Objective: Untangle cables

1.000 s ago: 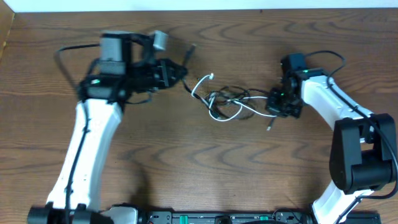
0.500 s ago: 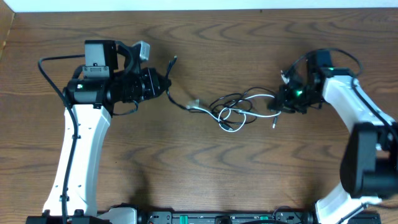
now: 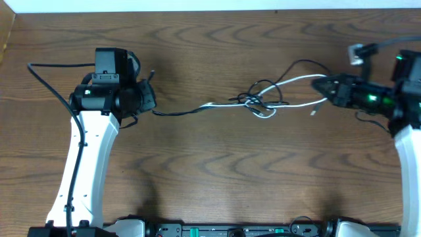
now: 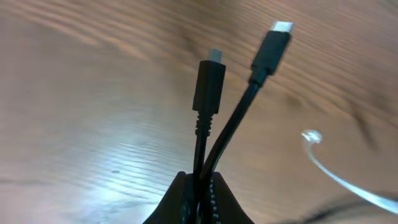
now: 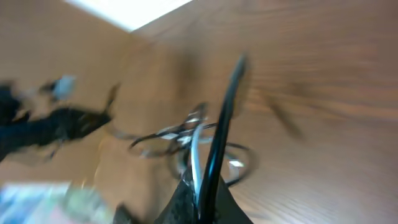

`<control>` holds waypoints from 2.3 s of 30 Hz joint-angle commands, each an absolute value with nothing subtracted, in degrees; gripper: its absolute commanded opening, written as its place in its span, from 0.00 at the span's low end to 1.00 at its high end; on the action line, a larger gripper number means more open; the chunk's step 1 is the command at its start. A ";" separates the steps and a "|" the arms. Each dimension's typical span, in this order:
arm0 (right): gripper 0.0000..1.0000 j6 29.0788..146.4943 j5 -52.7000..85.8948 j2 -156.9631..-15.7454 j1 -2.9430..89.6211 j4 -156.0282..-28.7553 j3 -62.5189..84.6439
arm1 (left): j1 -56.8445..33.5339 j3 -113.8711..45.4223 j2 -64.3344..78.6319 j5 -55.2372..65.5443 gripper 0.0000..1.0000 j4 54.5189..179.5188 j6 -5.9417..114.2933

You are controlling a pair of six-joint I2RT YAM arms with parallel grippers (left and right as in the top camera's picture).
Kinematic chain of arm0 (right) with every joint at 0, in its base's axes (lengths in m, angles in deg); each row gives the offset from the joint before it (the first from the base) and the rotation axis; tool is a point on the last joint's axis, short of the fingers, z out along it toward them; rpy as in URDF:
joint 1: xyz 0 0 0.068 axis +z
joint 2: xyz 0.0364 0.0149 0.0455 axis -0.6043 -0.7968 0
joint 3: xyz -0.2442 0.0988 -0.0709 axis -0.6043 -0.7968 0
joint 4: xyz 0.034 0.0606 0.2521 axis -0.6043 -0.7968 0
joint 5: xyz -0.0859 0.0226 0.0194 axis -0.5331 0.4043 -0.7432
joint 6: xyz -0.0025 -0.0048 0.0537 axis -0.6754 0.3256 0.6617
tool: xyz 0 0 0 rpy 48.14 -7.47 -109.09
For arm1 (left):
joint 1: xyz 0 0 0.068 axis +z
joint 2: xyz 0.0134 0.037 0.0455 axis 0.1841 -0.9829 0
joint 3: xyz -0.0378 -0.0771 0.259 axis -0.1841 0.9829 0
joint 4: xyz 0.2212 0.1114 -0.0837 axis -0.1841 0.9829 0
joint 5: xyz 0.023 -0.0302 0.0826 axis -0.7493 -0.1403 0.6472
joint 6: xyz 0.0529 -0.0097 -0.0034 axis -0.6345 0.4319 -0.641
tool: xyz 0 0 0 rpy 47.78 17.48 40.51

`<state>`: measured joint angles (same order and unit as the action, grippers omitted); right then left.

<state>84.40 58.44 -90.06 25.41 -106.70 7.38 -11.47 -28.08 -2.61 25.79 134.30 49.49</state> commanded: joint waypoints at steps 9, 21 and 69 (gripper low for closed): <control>0.01 91.90 31.71 -86.89 25.08 -112.58 8.10 | -11.27 -27.62 -5.26 30.49 0.07 135.28 53.03; 0.01 85.05 44.98 -86.96 33.16 -112.31 8.10 | -18.07 -27.62 -9.43 -5.03 0.59 133.60 27.15; 0.01 90.89 28.24 -87.48 35.66 -115.02 7.69 | -44.80 -28.52 -25.89 -5.99 0.07 99.13 34.47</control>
<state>88.88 38.49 -87.22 35.26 -114.37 7.40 -49.02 -27.97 -30.52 -7.39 97.12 27.30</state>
